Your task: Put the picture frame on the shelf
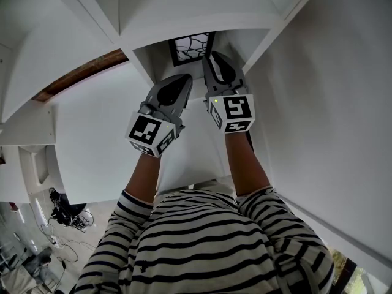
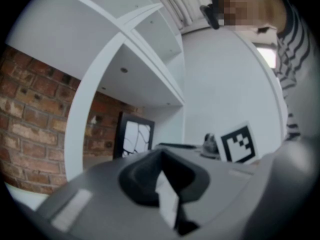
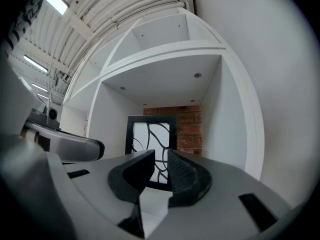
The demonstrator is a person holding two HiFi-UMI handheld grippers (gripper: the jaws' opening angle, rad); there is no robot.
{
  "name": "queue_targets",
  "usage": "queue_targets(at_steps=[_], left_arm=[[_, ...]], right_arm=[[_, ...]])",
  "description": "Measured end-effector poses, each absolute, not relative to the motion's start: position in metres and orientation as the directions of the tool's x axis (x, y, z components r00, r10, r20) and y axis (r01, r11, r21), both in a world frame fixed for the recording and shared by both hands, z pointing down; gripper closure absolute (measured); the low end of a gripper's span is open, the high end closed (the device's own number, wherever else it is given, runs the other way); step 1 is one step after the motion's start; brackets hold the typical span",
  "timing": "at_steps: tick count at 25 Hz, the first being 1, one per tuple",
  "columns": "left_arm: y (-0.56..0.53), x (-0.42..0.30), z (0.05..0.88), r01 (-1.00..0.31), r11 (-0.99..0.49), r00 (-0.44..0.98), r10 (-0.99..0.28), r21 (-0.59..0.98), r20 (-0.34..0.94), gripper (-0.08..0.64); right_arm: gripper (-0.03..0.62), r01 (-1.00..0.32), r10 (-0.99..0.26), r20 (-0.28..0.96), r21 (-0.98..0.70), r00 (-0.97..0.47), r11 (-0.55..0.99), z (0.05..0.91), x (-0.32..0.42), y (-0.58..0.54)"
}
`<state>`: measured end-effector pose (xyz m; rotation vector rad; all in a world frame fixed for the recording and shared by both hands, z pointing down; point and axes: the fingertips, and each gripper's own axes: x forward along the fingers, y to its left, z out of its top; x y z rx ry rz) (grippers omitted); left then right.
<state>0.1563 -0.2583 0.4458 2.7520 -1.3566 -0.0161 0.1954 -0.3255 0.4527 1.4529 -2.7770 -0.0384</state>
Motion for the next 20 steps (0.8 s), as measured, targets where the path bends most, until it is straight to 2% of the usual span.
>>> queue_targets(at_steps=[20], left_arm=[[-0.225,0.14,0.452,-0.783,-0.616,0.621,-0.783,0.086,0.036,0.554]], right_arm=[[0.538,-0.74,-0.741,-0.047,-0.045,-0.669,0.671,0.443,0.208,-0.264]])
